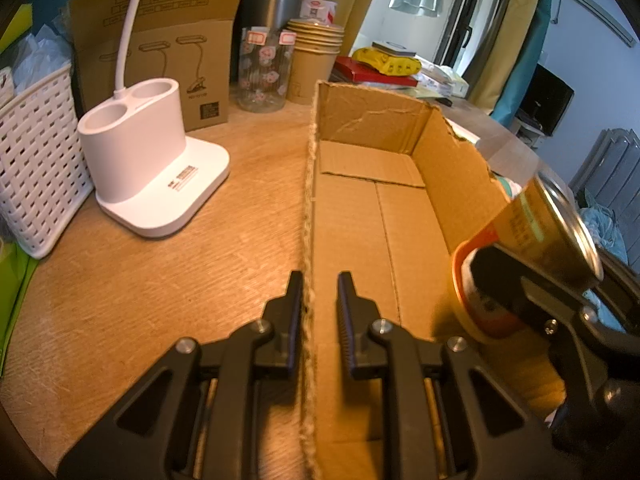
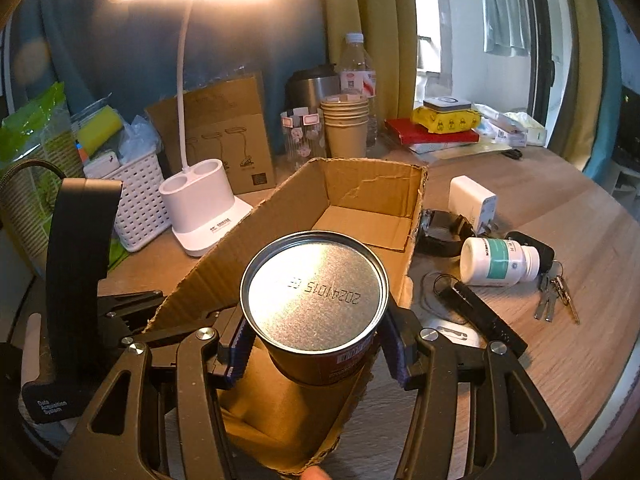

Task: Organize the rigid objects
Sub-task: 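Lift the tin can with the right gripper and lower it into the box, then open the right gripper and move it to the white earbuds case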

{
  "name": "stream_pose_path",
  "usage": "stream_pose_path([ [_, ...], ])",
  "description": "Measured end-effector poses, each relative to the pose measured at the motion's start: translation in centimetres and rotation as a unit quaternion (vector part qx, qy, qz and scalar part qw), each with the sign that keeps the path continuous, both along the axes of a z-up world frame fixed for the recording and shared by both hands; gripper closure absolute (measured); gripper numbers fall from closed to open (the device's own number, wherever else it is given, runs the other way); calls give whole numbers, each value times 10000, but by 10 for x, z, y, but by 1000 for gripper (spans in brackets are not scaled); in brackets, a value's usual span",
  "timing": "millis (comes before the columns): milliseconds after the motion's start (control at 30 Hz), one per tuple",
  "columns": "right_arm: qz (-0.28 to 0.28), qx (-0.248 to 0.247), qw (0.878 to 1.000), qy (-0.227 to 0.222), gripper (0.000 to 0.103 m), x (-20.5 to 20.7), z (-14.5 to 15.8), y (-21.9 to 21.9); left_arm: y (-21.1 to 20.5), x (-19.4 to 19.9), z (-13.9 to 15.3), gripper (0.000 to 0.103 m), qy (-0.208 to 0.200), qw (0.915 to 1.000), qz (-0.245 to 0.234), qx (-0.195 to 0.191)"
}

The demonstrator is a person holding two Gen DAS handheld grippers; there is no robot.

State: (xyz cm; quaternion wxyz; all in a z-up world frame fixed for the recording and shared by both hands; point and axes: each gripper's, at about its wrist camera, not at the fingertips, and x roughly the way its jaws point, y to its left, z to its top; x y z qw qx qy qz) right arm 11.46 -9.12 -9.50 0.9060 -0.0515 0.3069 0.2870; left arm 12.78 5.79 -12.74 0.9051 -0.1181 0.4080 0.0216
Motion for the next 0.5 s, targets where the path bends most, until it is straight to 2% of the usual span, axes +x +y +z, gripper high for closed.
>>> stream_pose_path([
  [100,29,33,10000,19,43,1,0,0,0,0,0,85,1,10000,-1,-2],
  [167,100,80,9999,42,31,0,2,-1,0,0,0,85,2,10000,-5,6],
  [233,222,123,9997,62,27,-2,3,-1,0,0,-1,85,4,10000,-2,3],
  [500,3,283,9994,-211,27,-9,18,-18,0,1,-1,85,3,10000,-2,7],
])
